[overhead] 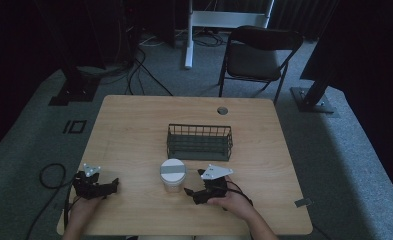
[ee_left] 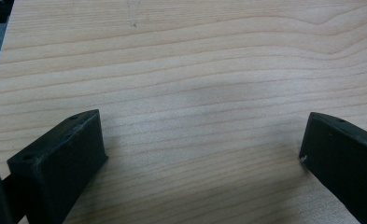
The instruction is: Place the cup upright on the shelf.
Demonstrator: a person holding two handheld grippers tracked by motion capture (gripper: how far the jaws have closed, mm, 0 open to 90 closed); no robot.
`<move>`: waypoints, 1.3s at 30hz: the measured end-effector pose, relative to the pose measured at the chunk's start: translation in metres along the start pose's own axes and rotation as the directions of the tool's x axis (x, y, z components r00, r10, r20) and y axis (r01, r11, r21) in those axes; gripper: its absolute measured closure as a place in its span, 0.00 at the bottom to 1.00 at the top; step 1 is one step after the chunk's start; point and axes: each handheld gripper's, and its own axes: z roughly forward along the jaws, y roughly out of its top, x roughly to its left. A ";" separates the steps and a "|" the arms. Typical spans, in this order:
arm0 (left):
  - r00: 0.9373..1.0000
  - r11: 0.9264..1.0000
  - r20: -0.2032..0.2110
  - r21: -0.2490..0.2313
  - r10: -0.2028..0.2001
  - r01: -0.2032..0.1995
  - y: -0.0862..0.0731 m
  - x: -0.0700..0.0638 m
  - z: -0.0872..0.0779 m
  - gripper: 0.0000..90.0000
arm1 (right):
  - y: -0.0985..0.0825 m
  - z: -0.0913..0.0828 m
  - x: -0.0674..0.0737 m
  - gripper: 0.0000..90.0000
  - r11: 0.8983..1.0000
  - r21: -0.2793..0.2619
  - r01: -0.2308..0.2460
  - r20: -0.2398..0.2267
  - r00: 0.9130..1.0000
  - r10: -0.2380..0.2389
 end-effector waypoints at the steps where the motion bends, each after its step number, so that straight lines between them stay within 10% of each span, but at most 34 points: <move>1: 1.000 1.000 0.000 -0.001 -0.001 0.001 0.000 0.000 0.000 0.00 | 0.001 0.001 0.001 0.15 1.000 -0.002 0.000 -0.008 1.000 0.000; 24: 1.000 1.000 -0.001 -0.001 -0.001 0.001 0.000 0.000 0.000 0.00 | 0.021 0.043 0.021 0.14 0.998 -0.060 0.009 -0.076 0.997 -0.013; 39: 1.000 1.000 0.000 0.000 -0.001 0.001 0.000 0.000 0.000 0.00 | 0.021 0.061 0.025 0.18 0.998 -0.068 0.003 -0.026 1.000 -0.004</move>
